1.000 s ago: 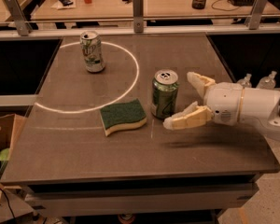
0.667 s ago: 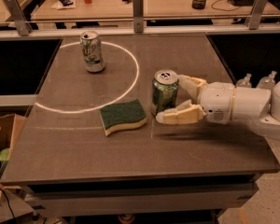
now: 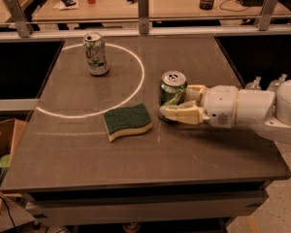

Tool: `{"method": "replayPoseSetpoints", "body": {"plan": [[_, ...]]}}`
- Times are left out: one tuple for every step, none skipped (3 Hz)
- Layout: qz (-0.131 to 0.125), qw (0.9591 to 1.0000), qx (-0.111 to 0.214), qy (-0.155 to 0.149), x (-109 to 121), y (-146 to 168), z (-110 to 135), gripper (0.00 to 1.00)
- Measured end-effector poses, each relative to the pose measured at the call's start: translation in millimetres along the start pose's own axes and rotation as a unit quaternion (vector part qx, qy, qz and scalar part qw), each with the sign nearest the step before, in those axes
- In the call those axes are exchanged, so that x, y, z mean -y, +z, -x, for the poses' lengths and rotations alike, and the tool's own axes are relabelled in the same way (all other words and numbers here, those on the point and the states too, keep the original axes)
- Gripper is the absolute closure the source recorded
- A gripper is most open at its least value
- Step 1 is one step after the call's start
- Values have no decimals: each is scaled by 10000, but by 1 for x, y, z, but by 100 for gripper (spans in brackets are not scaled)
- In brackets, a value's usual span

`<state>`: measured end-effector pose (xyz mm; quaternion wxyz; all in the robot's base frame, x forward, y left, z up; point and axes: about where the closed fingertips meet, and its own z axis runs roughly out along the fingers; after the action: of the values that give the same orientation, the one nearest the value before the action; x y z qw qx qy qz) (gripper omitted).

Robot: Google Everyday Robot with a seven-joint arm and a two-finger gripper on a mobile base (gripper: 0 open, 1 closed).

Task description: Move green can near sponge

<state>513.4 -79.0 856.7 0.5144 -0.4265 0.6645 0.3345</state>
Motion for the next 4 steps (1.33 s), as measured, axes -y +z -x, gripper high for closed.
{"method": "replayPoseSetpoints", "body": {"plan": [[82, 9999, 104, 14, -2, -2, 4, 87], [501, 9983, 305, 33, -21, 7, 19, 100], [938, 9948, 387, 5, -46, 16, 26, 100], [1288, 9910, 367, -60, -68, 21, 21, 100]]}}
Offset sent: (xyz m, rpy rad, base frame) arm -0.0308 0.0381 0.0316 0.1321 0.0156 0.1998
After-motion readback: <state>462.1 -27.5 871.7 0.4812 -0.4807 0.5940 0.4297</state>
